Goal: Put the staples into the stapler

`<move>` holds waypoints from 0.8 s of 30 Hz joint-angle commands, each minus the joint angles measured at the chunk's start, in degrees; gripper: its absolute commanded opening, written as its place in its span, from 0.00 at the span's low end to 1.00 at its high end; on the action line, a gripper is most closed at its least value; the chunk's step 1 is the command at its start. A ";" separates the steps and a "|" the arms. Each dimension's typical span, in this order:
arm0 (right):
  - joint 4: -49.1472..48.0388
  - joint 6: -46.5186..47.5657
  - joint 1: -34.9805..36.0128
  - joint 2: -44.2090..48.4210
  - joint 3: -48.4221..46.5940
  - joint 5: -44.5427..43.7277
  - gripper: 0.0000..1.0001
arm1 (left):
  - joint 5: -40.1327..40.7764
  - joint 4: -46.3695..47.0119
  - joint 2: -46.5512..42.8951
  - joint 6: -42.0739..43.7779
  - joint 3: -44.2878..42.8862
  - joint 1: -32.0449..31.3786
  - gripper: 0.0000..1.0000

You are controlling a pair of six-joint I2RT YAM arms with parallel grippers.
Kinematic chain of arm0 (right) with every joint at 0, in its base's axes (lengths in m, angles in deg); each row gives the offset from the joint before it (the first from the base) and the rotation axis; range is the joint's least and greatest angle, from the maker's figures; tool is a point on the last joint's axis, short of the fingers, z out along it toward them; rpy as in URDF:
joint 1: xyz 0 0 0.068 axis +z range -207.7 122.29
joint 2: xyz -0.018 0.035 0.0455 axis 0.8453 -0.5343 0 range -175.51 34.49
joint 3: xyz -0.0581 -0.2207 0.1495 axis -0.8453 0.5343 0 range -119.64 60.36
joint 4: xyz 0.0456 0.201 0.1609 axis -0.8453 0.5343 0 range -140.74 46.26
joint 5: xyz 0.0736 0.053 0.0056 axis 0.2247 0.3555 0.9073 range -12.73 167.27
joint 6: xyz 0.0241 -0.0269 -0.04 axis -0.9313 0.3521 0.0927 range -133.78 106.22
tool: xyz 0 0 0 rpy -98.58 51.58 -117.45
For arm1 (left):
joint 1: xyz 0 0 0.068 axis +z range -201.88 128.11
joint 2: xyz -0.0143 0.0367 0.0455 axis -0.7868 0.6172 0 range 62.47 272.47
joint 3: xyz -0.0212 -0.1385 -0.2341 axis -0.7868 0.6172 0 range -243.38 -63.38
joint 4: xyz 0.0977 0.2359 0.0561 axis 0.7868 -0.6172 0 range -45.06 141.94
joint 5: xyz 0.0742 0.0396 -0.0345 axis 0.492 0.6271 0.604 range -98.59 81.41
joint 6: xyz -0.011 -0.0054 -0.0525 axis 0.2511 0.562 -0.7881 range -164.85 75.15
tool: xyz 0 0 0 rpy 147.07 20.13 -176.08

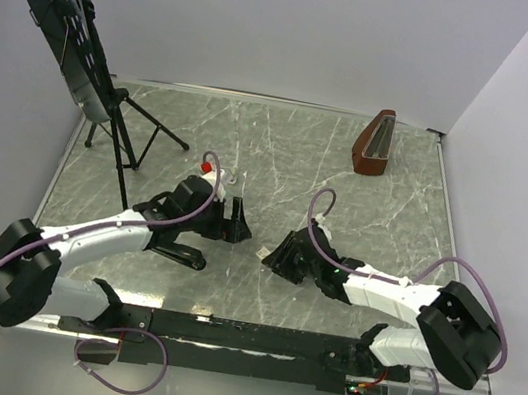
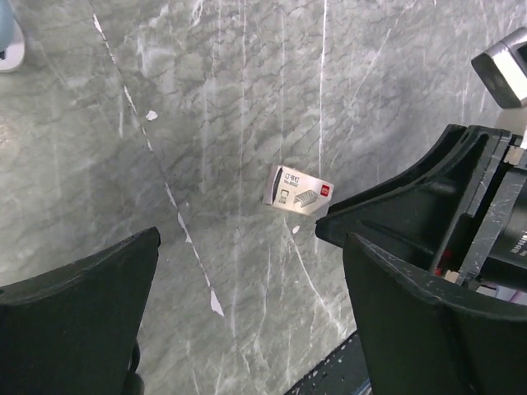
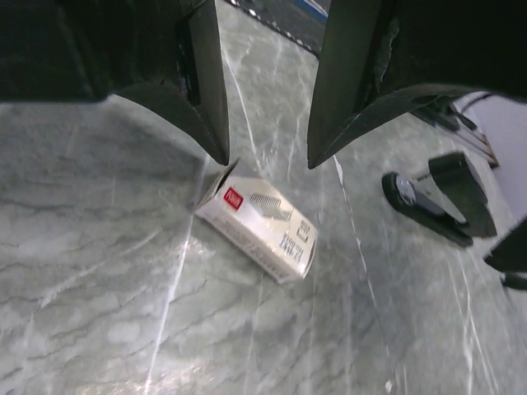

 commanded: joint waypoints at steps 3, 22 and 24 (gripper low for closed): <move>-1.93 -4.94 0.44 -2.79 -0.21 -3.76 0.47 | 1.37 5.30 2.49 -1.39 -1.15 -1.05 0.98; 1.16 1.02 0.09 -7.01 -4.70 -5.70 0.34 | 0.32 7.84 6.63 -2.27 -0.54 -2.90 0.97; 0.64 1.91 -0.53 -7.19 -4.79 -5.00 0.32 | 0.40 8.11 6.98 -2.36 -0.10 -2.90 0.96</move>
